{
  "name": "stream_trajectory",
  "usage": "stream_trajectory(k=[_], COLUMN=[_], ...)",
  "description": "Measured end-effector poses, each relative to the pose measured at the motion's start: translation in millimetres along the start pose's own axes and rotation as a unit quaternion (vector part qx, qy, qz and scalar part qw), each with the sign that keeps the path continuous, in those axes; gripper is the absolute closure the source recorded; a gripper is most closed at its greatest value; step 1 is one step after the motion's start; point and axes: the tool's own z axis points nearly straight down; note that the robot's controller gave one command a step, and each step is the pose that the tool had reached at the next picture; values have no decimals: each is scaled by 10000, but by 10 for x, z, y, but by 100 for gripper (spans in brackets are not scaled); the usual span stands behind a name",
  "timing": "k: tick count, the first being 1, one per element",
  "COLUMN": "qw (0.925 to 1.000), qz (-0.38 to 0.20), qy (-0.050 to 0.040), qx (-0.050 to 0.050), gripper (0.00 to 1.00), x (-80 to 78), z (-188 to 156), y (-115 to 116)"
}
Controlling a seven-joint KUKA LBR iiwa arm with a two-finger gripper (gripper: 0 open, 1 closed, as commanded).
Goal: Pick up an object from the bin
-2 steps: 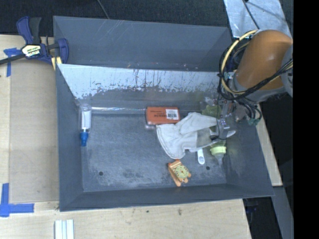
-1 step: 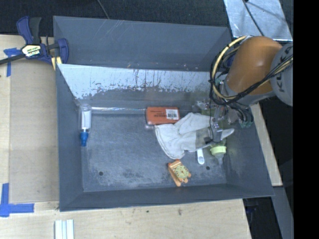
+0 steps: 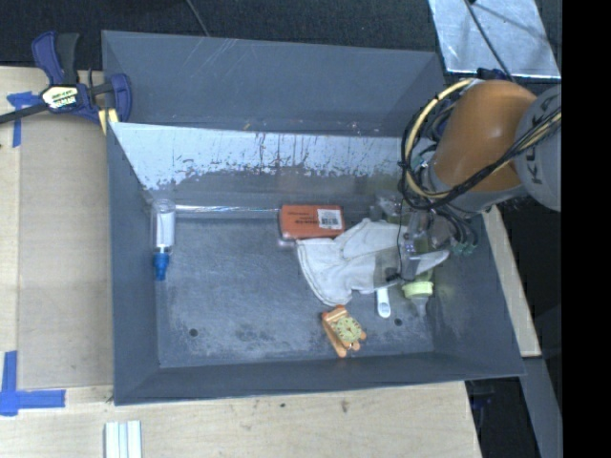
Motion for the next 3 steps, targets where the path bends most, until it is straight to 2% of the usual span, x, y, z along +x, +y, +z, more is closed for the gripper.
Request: stream_trajectory(k=[1,2,3], qw=[9996,9996,9981], qz=[-277,-279,-614], qy=[-7,-7,-3], qx=[-5,-4,16], gripper=[100,100,100], x=[-5,-5,104], z=[185,186,-1389], y=[189,189,-368])
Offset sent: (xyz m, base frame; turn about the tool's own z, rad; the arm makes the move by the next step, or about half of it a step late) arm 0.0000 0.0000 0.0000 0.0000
